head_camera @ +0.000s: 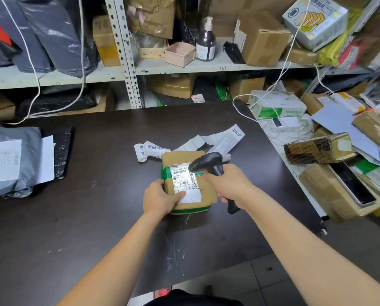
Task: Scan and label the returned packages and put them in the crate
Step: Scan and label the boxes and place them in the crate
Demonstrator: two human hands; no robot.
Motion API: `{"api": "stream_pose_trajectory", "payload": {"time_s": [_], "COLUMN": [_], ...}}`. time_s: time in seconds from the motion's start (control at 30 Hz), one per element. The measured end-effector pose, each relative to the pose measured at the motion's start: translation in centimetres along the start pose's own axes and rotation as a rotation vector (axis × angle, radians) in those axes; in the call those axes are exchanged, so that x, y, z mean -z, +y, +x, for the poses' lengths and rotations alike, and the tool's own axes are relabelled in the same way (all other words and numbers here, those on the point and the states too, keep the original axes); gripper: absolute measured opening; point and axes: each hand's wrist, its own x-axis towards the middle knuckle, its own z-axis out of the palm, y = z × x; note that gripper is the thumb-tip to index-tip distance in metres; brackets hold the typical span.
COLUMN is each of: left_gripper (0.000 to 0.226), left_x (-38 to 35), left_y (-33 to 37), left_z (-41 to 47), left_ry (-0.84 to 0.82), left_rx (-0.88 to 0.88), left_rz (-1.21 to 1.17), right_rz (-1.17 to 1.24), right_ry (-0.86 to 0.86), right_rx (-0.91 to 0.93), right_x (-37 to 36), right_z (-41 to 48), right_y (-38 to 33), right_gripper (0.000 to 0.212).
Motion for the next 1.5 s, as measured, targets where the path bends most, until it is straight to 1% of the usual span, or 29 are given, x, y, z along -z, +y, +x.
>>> {"api": "stream_pose_trajectory", "payload": {"time_s": [0.27,0.33,0.47,0.67,0.8,1.0,1.13,1.27,1.4,1.5], "left_gripper": [0.069,0.070,0.069,0.064,0.060,0.053,0.064,0.074,0.078,0.074], "left_x": [0.0,-0.1,0.1,0.3,0.5,0.2,-0.2,-0.6,-1.0,-1.1], "left_y": [-0.1,-0.1,-0.1,0.0,0.3,1.4,2.4,2.9,3.6,4.3], "left_z": [0.2,0.2,0.0,-0.1,-0.1,-0.5,-0.7,-0.8,-1.1,-1.3], "left_ry": [-0.001,-0.004,-0.011,-0.024,-0.038,-0.050,-0.033,-0.024,-0.009,0.004], "left_rx": [0.000,0.001,-0.002,-0.009,-0.015,-0.032,-0.029,-0.025,-0.041,-0.060], "left_rz": [0.008,0.006,0.004,-0.010,-0.015,-0.044,-0.024,-0.012,0.006,0.015], "right_rz": [0.024,0.031,0.051,0.018,0.075,0.046,-0.009,0.008,0.006,-0.009], "right_ry": [0.041,0.057,0.063,0.112,0.120,0.102,0.145,0.177,0.214,0.223], "right_rx": [-0.007,-0.014,-0.013,-0.031,-0.071,-0.058,-0.041,-0.040,-0.038,-0.043], "right_x": [0.2,0.2,0.1,0.3,0.7,0.5,0.9,1.5,2.0,2.6], "right_z": [-0.7,-0.8,-0.8,-0.9,-1.1,-1.5,-1.8,-1.8,-2.0,-2.1], "right_y": [-0.2,-0.1,0.0,0.4,0.9,1.0,0.7,0.5,0.6,0.7], "right_gripper": [0.026,0.030,0.029,0.024,0.018,0.023,0.028,0.028,0.027,0.026]}}
